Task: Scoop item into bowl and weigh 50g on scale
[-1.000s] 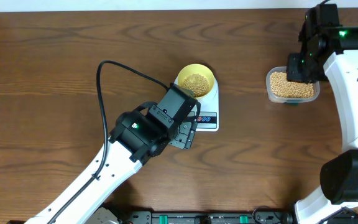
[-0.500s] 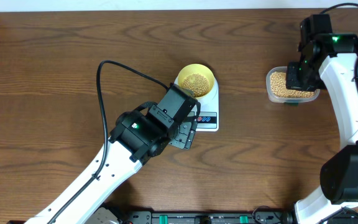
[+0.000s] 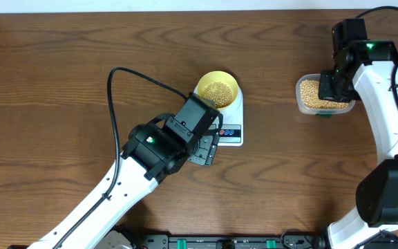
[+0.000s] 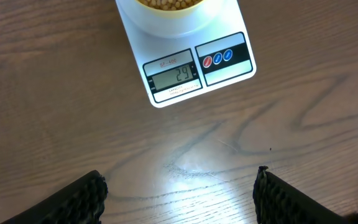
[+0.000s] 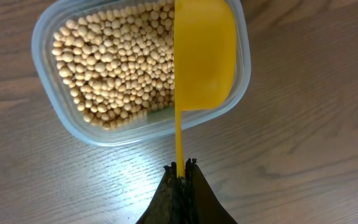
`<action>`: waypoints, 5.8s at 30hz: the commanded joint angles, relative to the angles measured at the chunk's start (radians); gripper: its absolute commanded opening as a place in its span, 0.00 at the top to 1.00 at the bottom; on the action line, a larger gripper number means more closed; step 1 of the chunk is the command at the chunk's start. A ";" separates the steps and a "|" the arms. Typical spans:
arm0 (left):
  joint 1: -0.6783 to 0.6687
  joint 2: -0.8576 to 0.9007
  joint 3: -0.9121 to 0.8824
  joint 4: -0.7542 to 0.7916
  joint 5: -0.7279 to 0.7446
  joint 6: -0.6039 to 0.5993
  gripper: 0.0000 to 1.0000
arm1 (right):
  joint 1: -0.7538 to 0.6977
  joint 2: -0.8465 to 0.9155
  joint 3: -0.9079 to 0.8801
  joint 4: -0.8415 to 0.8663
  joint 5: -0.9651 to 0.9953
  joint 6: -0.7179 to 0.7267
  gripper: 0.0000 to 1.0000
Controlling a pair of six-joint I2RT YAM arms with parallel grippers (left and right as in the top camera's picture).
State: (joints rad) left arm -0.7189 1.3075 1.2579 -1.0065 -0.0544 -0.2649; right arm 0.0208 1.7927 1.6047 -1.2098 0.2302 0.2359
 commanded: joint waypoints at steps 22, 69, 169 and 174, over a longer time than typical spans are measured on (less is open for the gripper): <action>0.002 0.003 0.019 -0.002 0.001 0.008 0.22 | -0.029 0.002 -0.154 0.111 0.010 0.066 0.99; 0.002 0.003 0.019 -0.002 0.001 0.008 0.22 | -0.164 0.074 -0.155 0.050 -0.541 -0.089 0.99; 0.002 0.004 0.019 -0.002 0.001 0.008 0.22 | -0.049 0.074 -0.155 0.236 -1.636 -0.317 0.99; 0.002 0.004 0.019 -0.002 0.001 0.008 0.22 | 0.028 0.074 -0.155 0.302 -1.634 -0.285 0.99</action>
State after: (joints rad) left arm -0.7189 1.3075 1.2579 -1.0065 -0.0544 -0.2649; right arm 0.0166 1.8526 1.4536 -0.9188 -1.3647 -0.0929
